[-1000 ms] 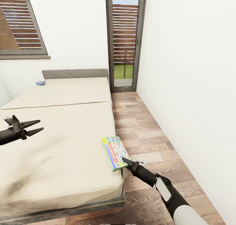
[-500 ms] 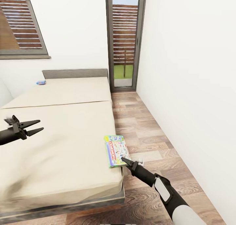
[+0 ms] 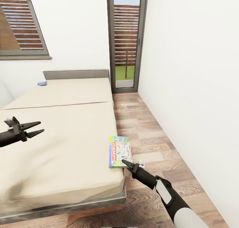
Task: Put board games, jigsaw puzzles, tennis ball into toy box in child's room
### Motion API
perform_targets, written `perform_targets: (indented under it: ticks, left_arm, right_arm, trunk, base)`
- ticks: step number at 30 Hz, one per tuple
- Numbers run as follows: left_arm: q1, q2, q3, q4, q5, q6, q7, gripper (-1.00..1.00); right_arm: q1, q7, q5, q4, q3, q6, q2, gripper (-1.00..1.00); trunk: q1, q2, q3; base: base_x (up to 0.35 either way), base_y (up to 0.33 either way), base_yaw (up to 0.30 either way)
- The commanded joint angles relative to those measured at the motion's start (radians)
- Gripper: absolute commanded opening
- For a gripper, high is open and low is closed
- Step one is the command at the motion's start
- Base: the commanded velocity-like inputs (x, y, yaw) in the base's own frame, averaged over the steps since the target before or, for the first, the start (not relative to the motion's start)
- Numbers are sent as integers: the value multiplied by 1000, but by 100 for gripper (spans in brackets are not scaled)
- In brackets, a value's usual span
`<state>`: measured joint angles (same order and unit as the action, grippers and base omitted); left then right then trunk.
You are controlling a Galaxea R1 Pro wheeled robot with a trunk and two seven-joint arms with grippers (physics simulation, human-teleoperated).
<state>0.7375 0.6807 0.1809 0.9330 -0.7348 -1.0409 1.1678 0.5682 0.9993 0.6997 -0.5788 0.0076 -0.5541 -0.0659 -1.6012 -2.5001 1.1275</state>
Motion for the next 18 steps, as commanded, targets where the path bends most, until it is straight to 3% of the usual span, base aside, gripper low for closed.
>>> perform_targets:
  ticks: [1,5,6,18]
  left_arm:
    - [1,0,0,0,0,-5,3,100]
    - [1,0,0,0,0,-5,3,100]
    - [1,-1,0,0,0,-5,3,100]
    - [1,-1,0,0,1,-5,3,100]
  right_arm:
    - [-1,-3,-22,0,9,0,0,-100]
    - [-1,1,-22,-3,9,1,0,-100]
    - [-6,42,-20,-84,13,9,11,-100]
    - [-10,81,-20,-91,5,11,20,-100]
  trunk:
    - [0,0,1]
    - [0,0,1]
    - [0,0,1]
    - [0,0,1]
  base:
    - [-61,0,0]
    - [-38,0,0]
    - [0,0,0]
    - [0,0,0]
